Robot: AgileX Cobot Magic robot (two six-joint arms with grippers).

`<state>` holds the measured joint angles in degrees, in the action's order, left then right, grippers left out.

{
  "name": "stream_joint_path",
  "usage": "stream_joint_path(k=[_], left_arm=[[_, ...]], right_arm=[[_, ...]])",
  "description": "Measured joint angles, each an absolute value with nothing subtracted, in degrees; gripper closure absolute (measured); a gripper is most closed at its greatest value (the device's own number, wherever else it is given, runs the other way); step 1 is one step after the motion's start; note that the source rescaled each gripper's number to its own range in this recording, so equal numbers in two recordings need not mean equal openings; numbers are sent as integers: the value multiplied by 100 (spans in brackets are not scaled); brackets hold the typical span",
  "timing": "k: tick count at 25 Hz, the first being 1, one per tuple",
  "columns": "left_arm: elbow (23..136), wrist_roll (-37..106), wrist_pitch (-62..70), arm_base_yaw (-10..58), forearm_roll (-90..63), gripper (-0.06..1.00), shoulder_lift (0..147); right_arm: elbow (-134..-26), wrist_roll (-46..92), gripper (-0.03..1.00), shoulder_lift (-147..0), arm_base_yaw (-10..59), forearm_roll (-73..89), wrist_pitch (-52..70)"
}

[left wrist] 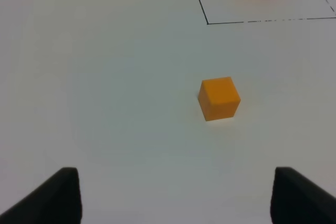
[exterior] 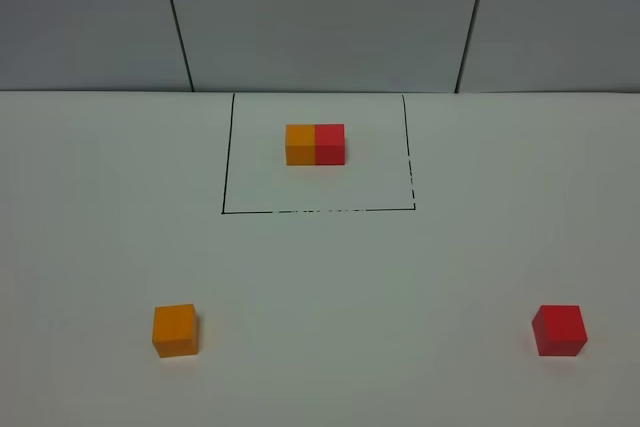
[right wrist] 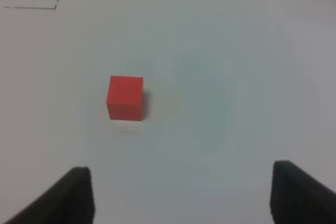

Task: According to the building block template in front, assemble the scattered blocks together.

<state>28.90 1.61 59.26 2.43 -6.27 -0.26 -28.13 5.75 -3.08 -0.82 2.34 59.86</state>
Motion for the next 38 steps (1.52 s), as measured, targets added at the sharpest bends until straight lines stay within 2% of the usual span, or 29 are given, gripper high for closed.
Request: stream_joint_path(k=[38], left_arm=[[2890, 161, 5926, 243, -627, 13, -26]], right_arm=[[-2813, 575, 53, -308, -82, 234, 5986]])
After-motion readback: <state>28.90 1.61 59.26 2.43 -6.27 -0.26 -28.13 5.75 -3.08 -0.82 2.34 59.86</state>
